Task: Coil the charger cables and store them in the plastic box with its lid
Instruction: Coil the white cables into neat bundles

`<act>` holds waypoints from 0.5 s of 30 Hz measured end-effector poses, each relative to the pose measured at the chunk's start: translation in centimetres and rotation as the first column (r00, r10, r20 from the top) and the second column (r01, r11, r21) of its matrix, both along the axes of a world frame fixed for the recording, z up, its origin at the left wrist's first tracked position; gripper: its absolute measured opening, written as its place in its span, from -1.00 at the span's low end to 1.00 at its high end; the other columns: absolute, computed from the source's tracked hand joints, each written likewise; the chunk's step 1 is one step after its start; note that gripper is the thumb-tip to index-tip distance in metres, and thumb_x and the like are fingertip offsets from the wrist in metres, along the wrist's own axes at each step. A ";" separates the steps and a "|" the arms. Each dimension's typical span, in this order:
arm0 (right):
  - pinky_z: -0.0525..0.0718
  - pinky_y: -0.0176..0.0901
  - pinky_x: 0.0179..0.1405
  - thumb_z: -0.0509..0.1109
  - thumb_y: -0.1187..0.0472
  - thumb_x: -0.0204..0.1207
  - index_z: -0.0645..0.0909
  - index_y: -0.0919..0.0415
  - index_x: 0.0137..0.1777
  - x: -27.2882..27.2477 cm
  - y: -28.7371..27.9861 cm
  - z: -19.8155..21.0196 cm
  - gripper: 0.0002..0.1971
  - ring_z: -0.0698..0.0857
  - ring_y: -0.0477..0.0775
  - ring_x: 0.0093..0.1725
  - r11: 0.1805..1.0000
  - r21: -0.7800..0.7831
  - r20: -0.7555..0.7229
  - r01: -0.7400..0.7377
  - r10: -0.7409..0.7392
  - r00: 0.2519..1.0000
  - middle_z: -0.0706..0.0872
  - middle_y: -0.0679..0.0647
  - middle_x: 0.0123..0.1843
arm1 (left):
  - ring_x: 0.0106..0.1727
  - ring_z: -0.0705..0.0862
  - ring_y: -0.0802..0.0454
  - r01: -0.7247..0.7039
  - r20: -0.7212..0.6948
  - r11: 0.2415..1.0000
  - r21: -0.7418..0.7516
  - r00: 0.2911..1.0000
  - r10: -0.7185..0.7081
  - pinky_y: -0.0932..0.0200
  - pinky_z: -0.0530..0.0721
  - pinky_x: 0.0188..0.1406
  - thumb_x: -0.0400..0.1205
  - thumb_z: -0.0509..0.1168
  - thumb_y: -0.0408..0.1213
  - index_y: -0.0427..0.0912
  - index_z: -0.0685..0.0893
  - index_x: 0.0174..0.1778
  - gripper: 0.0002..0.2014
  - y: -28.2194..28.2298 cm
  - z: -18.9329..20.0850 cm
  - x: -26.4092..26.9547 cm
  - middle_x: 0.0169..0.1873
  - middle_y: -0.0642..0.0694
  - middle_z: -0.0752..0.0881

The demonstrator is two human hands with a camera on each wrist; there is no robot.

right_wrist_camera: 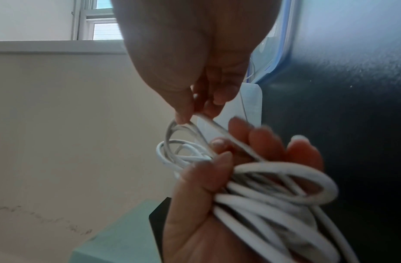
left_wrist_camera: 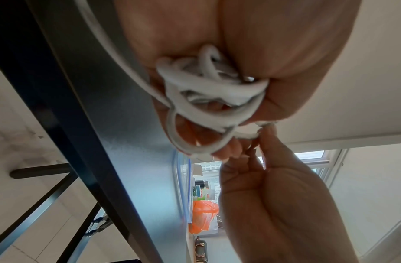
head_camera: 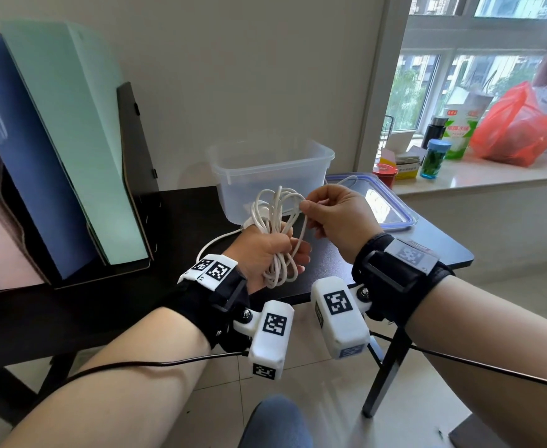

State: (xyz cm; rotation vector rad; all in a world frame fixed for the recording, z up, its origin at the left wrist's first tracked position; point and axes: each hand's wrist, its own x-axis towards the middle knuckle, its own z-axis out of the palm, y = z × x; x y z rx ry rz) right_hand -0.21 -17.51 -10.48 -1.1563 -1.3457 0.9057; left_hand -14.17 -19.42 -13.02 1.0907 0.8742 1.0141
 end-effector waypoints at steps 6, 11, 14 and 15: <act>0.50 -0.28 -0.60 0.46 0.25 0.42 0.55 0.16 -0.30 0.1 -0.4 0.1 -0.85 0.64 -0.07 -0.51 1.000 -0.016 -0.040 -0.005 0.004 0.999 0.70 0.09 -0.40 | -0.53 0.52 0.07 -0.055 -0.010 0.998 0.016 0.998 0.055 0.25 0.52 -0.58 0.34 0.21 -0.53 -0.30 0.67 -0.01 -0.68 0.0 0.1 0.4 -0.50 -0.09 0.58; 0.48 -0.21 -0.49 0.26 0.28 0.55 0.54 0.17 -0.18 0.3 -0.8 -0.3 -0.91 0.57 0.06 -0.38 0.990 -0.122 -0.157 -0.074 0.054 0.986 0.69 0.13 -0.31 | -0.45 0.53 0.09 -0.092 0.043 0.995 0.034 0.995 0.091 0.24 0.51 -0.40 0.58 0.21 -0.49 -0.25 0.66 -0.21 -0.85 0.0 0.3 0.5 -0.53 -0.02 0.61; 0.49 -0.12 -0.40 0.08 0.47 0.46 0.57 0.28 -0.05 0.0 -1.0 -0.9 -0.75 0.56 0.09 -0.36 0.956 -0.213 -0.214 -0.200 0.154 0.965 0.70 0.16 -0.26 | -0.41 0.66 -0.02 -0.082 0.201 0.996 0.022 0.977 0.076 0.17 0.70 -0.37 0.57 0.17 -0.54 -0.25 0.59 -0.25 -0.83 0.0 0.9 0.7 -0.52 -0.12 0.68; 0.49 -0.10 -0.37 0.06 0.51 0.40 0.59 0.30 -0.03 -0.2 -1.1 -1.1 -0.70 0.57 0.11 -0.35 0.945 -0.227 -0.213 -0.235 0.187 0.959 0.70 0.17 -0.26 | -0.44 0.69 -0.03 -0.085 0.245 0.996 0.012 0.966 0.080 0.15 0.72 -0.36 0.56 0.16 -0.55 -0.25 0.57 -0.25 -0.83 0.1 1.2 0.8 -0.52 -0.15 0.68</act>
